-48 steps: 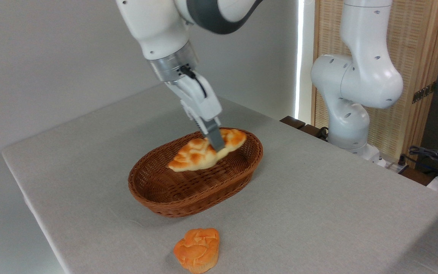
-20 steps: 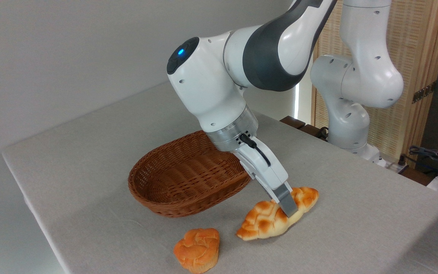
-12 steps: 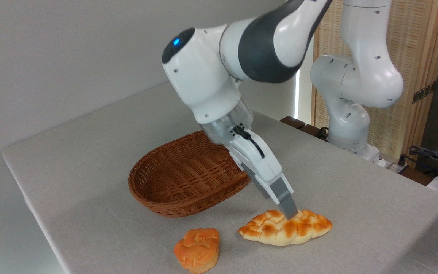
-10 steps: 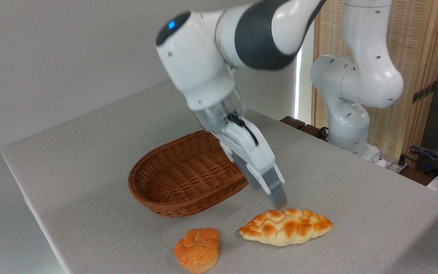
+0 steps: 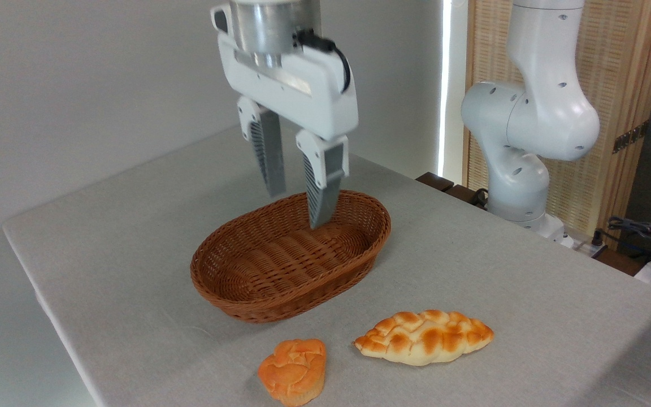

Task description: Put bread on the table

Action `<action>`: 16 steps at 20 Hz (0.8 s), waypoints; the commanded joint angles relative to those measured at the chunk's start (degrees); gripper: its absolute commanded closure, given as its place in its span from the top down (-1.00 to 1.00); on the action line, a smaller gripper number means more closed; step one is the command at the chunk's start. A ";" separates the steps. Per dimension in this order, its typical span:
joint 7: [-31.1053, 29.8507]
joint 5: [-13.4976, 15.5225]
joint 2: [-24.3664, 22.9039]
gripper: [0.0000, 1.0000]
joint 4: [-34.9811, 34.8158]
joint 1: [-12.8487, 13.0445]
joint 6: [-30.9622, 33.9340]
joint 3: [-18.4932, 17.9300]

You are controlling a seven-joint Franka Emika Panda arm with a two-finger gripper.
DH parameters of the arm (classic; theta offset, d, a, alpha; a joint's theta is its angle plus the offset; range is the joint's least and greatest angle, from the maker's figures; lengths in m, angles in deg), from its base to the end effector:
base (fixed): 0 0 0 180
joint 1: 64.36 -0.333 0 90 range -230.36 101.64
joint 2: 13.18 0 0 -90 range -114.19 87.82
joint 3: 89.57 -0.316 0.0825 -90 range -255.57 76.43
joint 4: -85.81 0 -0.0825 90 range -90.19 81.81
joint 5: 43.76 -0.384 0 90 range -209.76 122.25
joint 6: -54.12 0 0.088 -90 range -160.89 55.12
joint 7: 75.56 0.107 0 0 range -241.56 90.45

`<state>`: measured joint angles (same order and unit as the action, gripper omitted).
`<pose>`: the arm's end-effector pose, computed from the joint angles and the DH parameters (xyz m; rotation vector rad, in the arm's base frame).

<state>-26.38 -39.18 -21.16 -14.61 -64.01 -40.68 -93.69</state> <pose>0.5167 0.0286 0.6204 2.8414 -1.1812 0.1178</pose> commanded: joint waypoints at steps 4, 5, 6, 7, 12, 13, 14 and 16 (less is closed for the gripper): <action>-6.55 1.49 5.33 1.00 7.25 -0.43 -0.04 2.18; -6.64 1.14 5.42 1.00 7.52 -0.52 0.05 2.71; -6.64 0.96 5.42 1.00 7.61 -0.52 0.05 2.80; -6.64 0.88 5.51 1.00 7.61 -0.52 0.13 2.89; -6.55 0.61 6.04 1.00 7.87 -0.52 0.93 3.24; -6.55 0.61 6.04 1.00 7.87 -0.52 0.93 3.24; -6.55 0.61 6.04 1.00 7.87 -0.52 1.01 3.33; -6.55 0.09 6.65 1.00 9.18 -0.52 2.67 3.42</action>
<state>-32.12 -38.66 -15.88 -8.25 -64.13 -40.70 -90.77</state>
